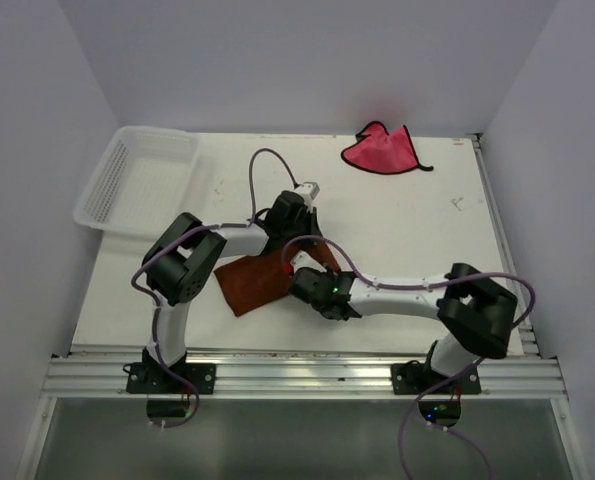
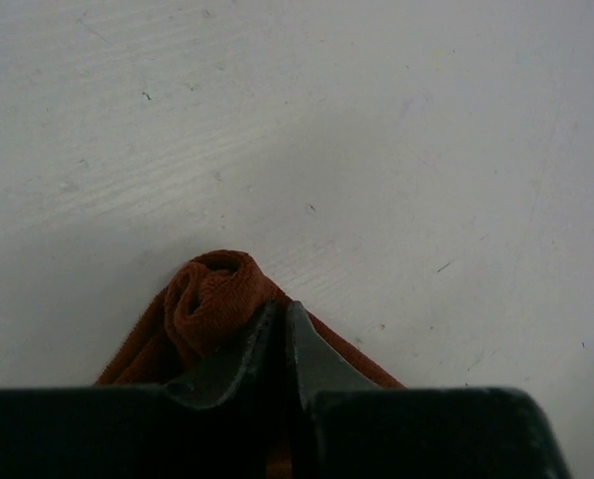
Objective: Roll the towels
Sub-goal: Roll the towel
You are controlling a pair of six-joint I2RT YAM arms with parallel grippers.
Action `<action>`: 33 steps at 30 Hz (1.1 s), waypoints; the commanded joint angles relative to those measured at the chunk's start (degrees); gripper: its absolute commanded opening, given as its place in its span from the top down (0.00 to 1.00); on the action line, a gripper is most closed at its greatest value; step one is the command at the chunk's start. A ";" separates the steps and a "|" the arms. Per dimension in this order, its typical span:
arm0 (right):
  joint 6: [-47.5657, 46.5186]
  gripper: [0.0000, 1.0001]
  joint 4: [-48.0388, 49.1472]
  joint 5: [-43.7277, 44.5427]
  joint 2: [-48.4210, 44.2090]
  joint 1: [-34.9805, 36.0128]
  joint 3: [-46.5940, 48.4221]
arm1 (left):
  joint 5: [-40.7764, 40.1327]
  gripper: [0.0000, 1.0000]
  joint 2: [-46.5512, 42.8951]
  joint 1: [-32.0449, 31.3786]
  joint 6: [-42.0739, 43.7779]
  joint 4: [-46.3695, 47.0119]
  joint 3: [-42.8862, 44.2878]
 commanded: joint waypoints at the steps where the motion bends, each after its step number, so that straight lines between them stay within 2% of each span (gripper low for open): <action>1: 4.83 0.57 8.40 -8.25 -12.17 -0.19 -1.60 | -1.53 0.87 1.88 2.56 1.06 0.19 -0.78; 4: 6.85 0.59 11.82 -15.54 -21.40 -5.02 -4.59 | -1.79 0.87 1.79 2.56 1.15 -0.07 -0.78; 5: 7.47 0.59 12.70 -20.78 -23.18 -6.60 -5.99 | -1.79 0.87 1.70 2.56 1.24 -0.07 -0.78; 8: 8.27 0.60 14.47 -26.01 -27.40 -13.19 -7.40 | -1.79 0.87 1.61 2.56 1.15 -0.25 -0.69; 14: 4.75 0.60 11.65 -21.37 -27.42 -15.84 -7.40 | -1.97 0.87 1.26 2.47 1.33 -0.69 -0.69; 18: 10.18 0.61 14.81 -25.65 -26.37 -22.76 -8.54 | -2.41 0.87 0.91 2.47 1.50 -1.04 -0.87; 19: 11.24 0.61 16.73 -29.84 -25.84 -24.35 -8.72 | -2.41 0.87 0.82 2.56 1.50 -1.04 -0.87; 22: 15.20 0.60 19.55 -34.27 -22.95 -29.81 -8.11 | -2.67 0.87 0.73 2.56 1.50 -1.13 -0.96; 27: 23.62 0.54 26.67 -49.38 -17.23 -38.06 -8.63 | -2.84 0.87 0.47 2.47 1.42 -1.13 -1.31; 33: 27.60 0.52 32.65 -57.11 -7.04 -41.59 -9.86 | -2.76 0.87 0.29 2.47 1.68 -1.48 -1.48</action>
